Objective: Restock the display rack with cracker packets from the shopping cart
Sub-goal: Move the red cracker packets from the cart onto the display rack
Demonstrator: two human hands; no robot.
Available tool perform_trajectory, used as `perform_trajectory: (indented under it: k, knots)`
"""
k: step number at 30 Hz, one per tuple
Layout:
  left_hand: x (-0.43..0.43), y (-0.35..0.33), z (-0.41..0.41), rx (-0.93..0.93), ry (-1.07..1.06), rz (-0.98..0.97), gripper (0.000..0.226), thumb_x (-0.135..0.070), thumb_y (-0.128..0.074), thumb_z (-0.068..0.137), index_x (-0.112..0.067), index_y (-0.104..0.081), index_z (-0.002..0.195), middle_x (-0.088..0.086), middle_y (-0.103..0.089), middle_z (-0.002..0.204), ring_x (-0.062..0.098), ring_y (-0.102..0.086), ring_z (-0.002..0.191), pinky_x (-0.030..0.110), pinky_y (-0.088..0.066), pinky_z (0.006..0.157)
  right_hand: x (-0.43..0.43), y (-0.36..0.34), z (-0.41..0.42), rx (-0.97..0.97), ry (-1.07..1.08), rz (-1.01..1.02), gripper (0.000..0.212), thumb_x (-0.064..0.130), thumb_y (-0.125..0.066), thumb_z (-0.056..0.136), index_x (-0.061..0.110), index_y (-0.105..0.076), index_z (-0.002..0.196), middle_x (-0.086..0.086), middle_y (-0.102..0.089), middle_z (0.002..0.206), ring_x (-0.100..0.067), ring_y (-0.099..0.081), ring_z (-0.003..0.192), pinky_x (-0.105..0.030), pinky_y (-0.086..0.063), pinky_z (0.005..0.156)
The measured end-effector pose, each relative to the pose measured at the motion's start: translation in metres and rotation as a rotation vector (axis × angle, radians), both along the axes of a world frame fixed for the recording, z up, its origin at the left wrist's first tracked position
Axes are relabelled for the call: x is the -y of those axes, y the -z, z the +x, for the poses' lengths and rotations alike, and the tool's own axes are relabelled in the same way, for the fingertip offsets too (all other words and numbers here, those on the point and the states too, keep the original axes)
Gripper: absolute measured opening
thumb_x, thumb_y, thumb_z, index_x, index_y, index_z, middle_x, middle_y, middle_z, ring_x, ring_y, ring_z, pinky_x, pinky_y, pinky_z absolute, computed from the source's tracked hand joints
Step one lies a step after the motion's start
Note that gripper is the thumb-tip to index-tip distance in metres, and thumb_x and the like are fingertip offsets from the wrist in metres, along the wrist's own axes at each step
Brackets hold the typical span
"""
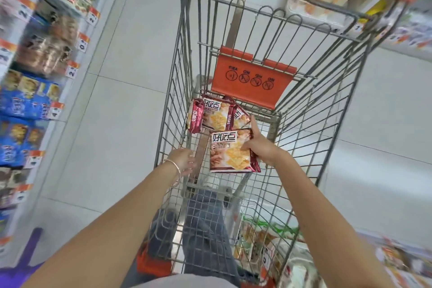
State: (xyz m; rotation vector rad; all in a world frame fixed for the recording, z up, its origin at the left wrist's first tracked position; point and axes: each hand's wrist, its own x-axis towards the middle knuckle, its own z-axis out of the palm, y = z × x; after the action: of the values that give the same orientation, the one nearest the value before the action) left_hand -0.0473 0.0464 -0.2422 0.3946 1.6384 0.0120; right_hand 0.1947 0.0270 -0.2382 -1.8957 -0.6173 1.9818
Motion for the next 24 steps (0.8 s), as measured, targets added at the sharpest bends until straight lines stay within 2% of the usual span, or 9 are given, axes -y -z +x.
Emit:
perform_trajectory:
  k: [1,3,6,9,12,14,16,21,24]
  knots:
    - [0.002,0.001,-0.001,0.01,0.002,-0.004,0.03,-0.023,-0.044,0.107,-0.005,-0.057,0.126,0.012,-0.064,0.119,0.018,-0.064,0.089,0.027,-0.053,0.068,0.004,-0.003,0.002,0.049,-0.023,0.048,0.109,-0.013,-0.052,0.09,0.049,0.012,0.153,0.002,0.01,0.166,-0.023,-0.043,0.132,-0.033,-0.044,0.091]
    - [0.004,0.001,-0.004,0.036,0.023,-0.01,0.042,-0.035,-0.044,0.107,-0.007,-0.053,0.137,0.011,-0.064,0.126,0.021,-0.065,0.103,0.029,-0.054,0.072,0.009,-0.006,0.005,0.098,-0.037,0.113,0.11,-0.012,-0.053,0.091,0.048,0.015,0.153,0.004,0.012,0.166,-0.027,-0.03,0.145,-0.033,-0.043,0.094]
    - [0.008,0.003,-0.003,0.098,0.117,0.006,0.059,-0.054,-0.051,0.099,-0.012,-0.051,0.141,0.008,-0.061,0.132,0.022,-0.061,0.117,0.033,-0.056,0.088,0.011,-0.002,0.007,-0.005,-0.035,0.055,0.112,-0.012,-0.054,0.089,0.056,0.01,0.151,0.006,0.016,0.165,-0.026,-0.008,0.153,-0.049,-0.031,0.116]
    - [0.012,0.004,-0.001,0.247,0.161,-0.054,0.074,-0.066,-0.07,0.075,-0.008,-0.067,0.121,0.009,-0.07,0.107,0.023,-0.068,0.099,0.034,-0.056,0.09,0.013,0.007,-0.003,-0.286,0.044,-0.056,0.115,-0.014,-0.058,0.083,0.066,-0.003,0.146,0.004,0.024,0.163,-0.03,0.008,0.153,-0.066,-0.008,0.118]
    - [0.012,0.009,-0.003,0.293,0.099,-0.082,0.07,-0.055,-0.084,0.069,-0.005,-0.07,0.116,0.017,-0.075,0.108,0.036,-0.07,0.108,0.046,-0.055,0.098,0.013,0.021,-0.014,-0.321,0.015,-0.09,0.11,-0.007,-0.063,0.087,0.058,0.0,0.151,-0.004,0.007,0.166,-0.035,-0.008,0.152,-0.063,-0.015,0.117]
    - [0.012,0.013,-0.006,0.21,0.097,-0.039,0.059,-0.046,-0.08,0.077,-0.004,-0.068,0.117,0.016,-0.076,0.105,0.036,-0.07,0.108,0.05,-0.055,0.098,0.003,0.031,-0.014,-0.087,0.049,-0.051,0.101,0.009,-0.068,0.09,0.045,-0.001,0.156,-0.012,-0.028,0.161,-0.033,-0.038,0.141,-0.053,-0.034,0.112]
    - [0.014,0.019,-0.009,0.12,0.135,0.04,0.046,-0.039,-0.08,0.082,-0.008,-0.069,0.114,0.012,-0.077,0.1,0.033,-0.072,0.101,0.049,-0.056,0.096,-0.016,0.044,-0.005,0.152,0.221,-0.018,0.091,0.015,-0.069,0.091,0.024,-0.008,0.159,-0.014,-0.046,0.15,-0.029,-0.048,0.131,-0.048,-0.039,0.11]
    - [0.02,0.031,-0.015,0.053,0.159,0.12,0.026,-0.037,-0.078,0.085,-0.02,-0.07,0.103,0.004,-0.077,0.1,0.025,-0.072,0.096,0.041,-0.056,0.091,-0.068,0.084,-0.014,0.211,0.301,-0.029,0.095,0.021,-0.077,0.087,0.005,-0.015,0.156,-0.017,-0.04,0.153,-0.032,-0.043,0.137,-0.042,-0.036,0.11]
    - [0.019,0.038,-0.018,0.064,0.14,0.141,0.044,-0.051,-0.084,0.072,-0.021,-0.072,0.103,0.004,-0.078,0.099,0.028,-0.072,0.099,0.048,-0.055,0.096,-0.086,0.102,-0.031,0.229,0.278,-0.082,0.098,0.031,-0.079,0.085,0.002,-0.018,0.156,-0.018,-0.038,0.154,-0.033,-0.042,0.138,-0.044,-0.038,0.111]
